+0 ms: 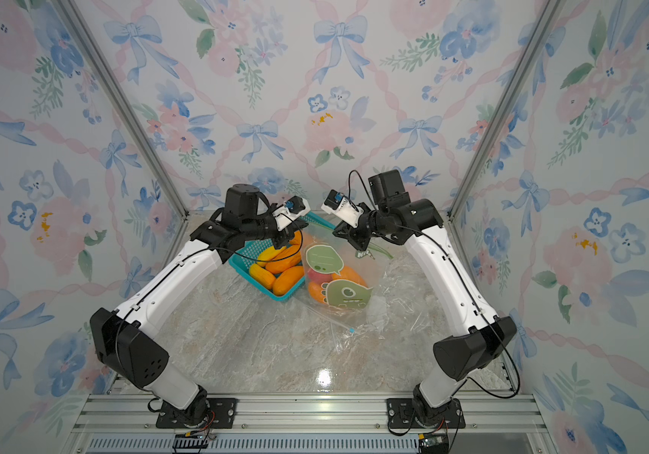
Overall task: Place the mango in a zip-top bag and seal the zipper
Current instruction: Zip the zipper on the zipper food storage bag.
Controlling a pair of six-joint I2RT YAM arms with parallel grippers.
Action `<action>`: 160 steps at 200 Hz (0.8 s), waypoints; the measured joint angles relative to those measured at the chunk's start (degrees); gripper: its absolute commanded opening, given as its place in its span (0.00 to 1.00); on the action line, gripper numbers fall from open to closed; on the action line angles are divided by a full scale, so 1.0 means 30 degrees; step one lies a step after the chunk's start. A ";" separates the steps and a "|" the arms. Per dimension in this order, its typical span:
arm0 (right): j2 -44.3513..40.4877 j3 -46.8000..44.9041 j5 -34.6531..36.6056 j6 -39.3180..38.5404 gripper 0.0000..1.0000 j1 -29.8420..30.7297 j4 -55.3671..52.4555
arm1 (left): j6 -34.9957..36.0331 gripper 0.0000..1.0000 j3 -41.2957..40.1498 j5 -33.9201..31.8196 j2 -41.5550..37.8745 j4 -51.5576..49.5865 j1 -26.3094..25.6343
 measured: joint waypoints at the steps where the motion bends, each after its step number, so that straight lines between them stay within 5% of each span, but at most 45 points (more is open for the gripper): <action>1: -0.0036 -0.0044 -0.0007 0.0000 0.08 -0.0029 0.0015 | -0.0015 0.00 0.0000 -0.0007 0.0000 0.0000 0.0007; 160: -0.3330 -0.3264 -0.0138 -0.0408 0.08 -0.3373 -0.0058 | -0.0306 0.00 0.0270 -0.0896 0.0321 -0.0029 0.1413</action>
